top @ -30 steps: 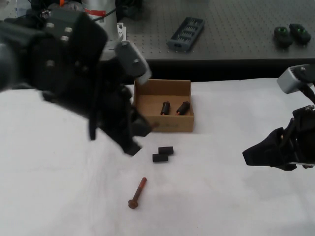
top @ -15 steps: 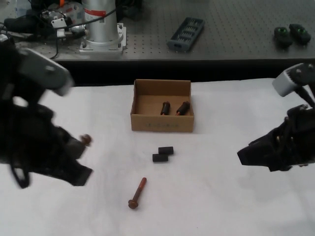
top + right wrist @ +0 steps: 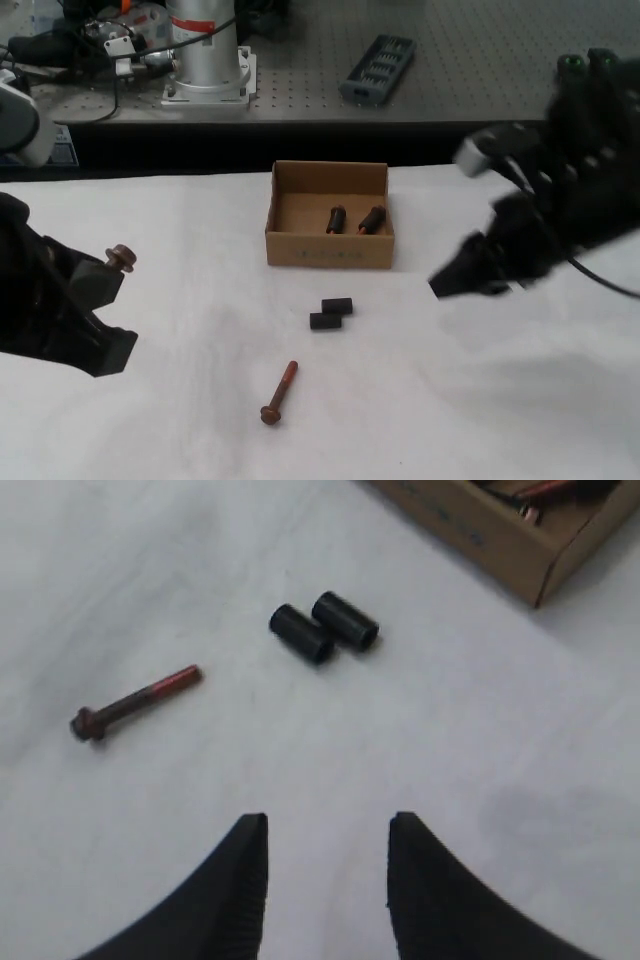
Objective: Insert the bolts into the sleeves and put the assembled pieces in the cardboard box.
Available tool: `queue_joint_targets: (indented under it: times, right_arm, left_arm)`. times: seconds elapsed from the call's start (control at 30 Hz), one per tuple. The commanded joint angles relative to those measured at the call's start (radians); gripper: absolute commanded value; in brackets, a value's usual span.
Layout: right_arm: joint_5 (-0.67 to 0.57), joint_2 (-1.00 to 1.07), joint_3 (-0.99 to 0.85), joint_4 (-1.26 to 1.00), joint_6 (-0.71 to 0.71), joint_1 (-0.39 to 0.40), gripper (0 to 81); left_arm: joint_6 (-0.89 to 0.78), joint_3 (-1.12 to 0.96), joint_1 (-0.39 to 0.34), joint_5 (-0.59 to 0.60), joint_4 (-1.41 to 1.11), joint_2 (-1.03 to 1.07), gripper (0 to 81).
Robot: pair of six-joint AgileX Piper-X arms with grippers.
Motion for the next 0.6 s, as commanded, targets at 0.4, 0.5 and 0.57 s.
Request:
queue_joint_targets:
  times: [0.4, 0.5, 0.57]
  right_arm:
    - [0.200, 0.374, -0.393, 0.019, -0.617, 0.136, 30.1]
    - [0.279, 0.398, -0.393, 0.028, -0.705, 0.151, 30.1]
    - [0.309, 0.412, -0.393, 0.024, -0.743, 0.159, 30.1]
  left_arm:
    - [-0.018, 0.000, -0.001, -0.010, -0.052, -0.010, 0.6]
    - [-0.018, 0.000, -0.001, -0.010, -0.052, -0.010, 0.6]
    - [-0.018, 0.000, -0.001, -0.010, -0.052, -0.010, 0.6]
